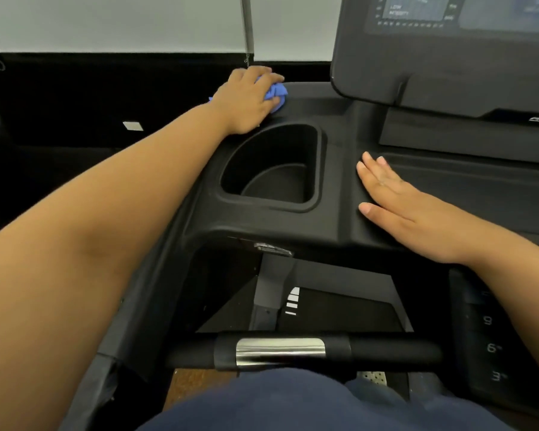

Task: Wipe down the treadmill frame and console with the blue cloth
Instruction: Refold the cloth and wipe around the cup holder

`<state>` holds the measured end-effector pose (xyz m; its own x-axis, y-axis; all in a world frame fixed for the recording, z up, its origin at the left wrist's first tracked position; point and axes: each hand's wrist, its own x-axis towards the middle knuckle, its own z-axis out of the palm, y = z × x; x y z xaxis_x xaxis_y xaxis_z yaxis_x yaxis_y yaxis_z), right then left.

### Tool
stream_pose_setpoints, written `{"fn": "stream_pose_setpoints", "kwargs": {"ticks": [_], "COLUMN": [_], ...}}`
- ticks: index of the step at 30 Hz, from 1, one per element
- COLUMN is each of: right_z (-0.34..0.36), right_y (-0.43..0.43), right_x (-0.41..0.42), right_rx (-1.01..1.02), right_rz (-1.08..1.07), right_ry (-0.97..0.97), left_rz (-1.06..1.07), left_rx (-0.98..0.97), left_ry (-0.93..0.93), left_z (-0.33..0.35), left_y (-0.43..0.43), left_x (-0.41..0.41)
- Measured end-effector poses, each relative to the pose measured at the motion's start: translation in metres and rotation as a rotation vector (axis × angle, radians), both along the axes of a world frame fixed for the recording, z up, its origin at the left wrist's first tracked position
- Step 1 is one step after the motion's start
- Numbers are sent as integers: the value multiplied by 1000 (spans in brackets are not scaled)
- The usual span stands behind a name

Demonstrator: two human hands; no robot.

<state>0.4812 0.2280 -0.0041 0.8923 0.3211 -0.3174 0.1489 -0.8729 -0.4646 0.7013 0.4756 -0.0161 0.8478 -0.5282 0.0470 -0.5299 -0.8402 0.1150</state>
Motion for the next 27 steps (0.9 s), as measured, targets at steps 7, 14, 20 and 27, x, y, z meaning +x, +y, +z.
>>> {"fn": "stream_pose_setpoints", "kwargs": {"ticks": [7,14,20,27], "right_z": [0,0,-1,-2], "right_y": [0,0,0,-1], "right_x": [0,0,0,0], "right_rx": [-11,-23,-52,-51], "right_rz": [11,14,18,10], "right_ry": [-11,-30,-52,-51], "left_rz": [65,-193,-287,-784], "left_rx": [55,209,309,469], "left_ry": [3,-113,-76,-117], "left_z": [0,3,-10,14], "left_y": [77,120,123,86], "left_x": [-99,-256,-263,-188]}}
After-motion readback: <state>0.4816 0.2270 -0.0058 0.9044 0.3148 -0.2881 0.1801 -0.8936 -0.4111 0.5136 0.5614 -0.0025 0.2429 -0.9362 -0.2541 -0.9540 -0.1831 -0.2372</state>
